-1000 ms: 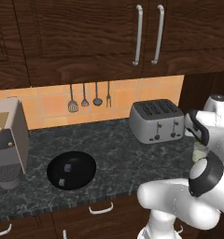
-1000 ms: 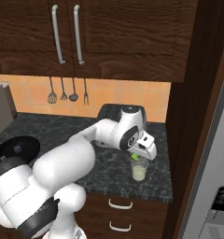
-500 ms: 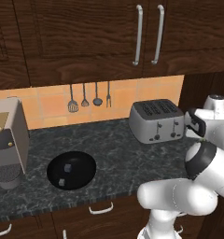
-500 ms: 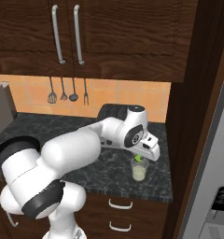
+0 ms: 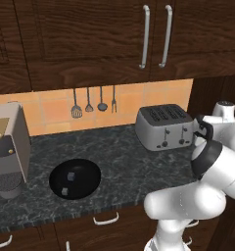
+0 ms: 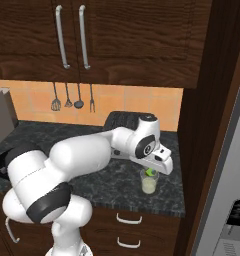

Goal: Grab a lemon wedge from the fridge and one ice cube from the ice bowl, and put them in the glass of lemonade.

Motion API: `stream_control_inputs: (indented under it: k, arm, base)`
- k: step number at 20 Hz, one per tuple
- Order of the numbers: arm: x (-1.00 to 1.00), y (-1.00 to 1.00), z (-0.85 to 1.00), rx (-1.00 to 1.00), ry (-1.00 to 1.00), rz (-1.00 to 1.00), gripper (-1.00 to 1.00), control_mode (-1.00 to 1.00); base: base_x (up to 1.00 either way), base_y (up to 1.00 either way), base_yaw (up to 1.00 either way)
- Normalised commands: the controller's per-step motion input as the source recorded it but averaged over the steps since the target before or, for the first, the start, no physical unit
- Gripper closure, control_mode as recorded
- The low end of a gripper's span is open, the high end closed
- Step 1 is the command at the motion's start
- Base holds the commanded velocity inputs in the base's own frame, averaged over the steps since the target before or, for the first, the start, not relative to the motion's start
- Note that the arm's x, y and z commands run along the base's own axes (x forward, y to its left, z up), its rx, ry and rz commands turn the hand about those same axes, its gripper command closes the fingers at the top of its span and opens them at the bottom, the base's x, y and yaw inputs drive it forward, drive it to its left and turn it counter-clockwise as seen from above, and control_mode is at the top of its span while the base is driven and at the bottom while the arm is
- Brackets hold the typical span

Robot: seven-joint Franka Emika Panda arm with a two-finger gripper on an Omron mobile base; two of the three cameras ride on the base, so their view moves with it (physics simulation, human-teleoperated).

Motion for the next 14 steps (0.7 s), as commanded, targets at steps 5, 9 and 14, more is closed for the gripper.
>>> stream_control_inputs:
  k: [5,9,14]
  arm:
    - [0.06,0.00,0.00,0.00,0.00,0.00,1.00,-1.00]
    - [0.13,0.00,0.00,0.00,0.00,0.00,1.00,-1.00]
    - [0.06,-0.01,-0.09,0.00,0.00,0.00,1.00,-1.00]
  base:
    - [0.00,0.00,0.00]
    - [0.00,0.00,0.00]
    - [0.00,0.00,0.00]
